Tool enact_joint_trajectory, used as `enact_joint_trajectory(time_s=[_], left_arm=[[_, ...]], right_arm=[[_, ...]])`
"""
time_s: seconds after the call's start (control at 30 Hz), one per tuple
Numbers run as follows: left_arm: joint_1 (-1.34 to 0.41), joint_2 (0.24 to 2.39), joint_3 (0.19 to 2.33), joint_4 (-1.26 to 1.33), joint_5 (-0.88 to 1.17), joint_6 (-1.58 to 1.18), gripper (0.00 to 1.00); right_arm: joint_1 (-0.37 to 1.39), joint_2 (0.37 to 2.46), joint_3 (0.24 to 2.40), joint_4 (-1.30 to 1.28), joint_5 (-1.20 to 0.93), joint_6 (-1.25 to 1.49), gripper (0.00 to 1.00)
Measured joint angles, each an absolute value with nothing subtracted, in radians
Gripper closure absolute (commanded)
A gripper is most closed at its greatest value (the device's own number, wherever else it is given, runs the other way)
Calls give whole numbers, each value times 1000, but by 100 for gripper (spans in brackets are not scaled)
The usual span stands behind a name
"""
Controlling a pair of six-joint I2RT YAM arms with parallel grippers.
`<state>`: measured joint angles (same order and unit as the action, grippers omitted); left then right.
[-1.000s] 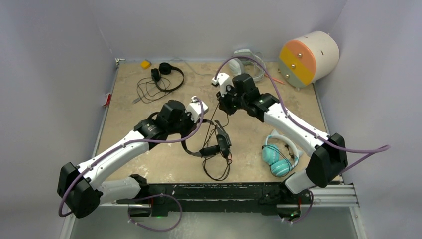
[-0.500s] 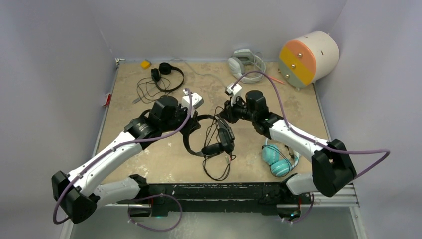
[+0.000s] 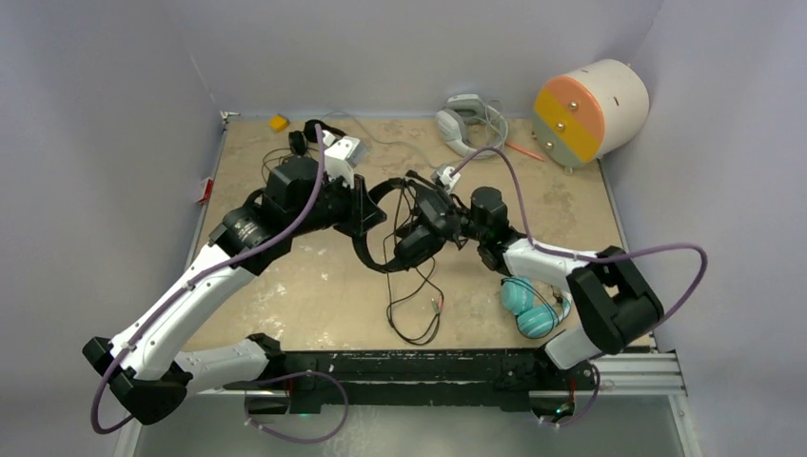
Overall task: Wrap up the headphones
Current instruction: Wrap the headphones cable around the headphones.
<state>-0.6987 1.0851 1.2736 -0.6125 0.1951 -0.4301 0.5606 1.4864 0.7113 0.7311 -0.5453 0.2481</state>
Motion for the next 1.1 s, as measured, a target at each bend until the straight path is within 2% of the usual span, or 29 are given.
enact_joint_trajectory(time_s=[0.13, 0.27, 0.4, 0.63, 0.7, 0.77, 1.1], left_arm=[[-699, 1100, 1340, -681, 122, -524, 100], [-699, 1119, 1406, -730, 31, -597, 100], [-699, 1160, 1469, -768, -55, -646, 100], [-693, 1235, 1510, -793, -133, -698, 100], [-686, 1265, 1530, -799, -142, -698, 100], [-679, 1289, 1552, -802, -151, -696, 100], [-623, 1377, 1707, -856, -183, -684, 100]], right_arm=[[561, 1577, 707, 870, -570, 308, 1], [577, 1670, 700, 982, -567, 360, 2], [645, 1731, 688, 1006, -521, 364, 13], [752, 1814, 661, 1081, -479, 386, 24], [760, 1837, 641, 1106, -478, 401, 35], [766, 1847, 627, 1112, -471, 410, 41], [807, 1857, 617, 1139, -463, 441, 45]])
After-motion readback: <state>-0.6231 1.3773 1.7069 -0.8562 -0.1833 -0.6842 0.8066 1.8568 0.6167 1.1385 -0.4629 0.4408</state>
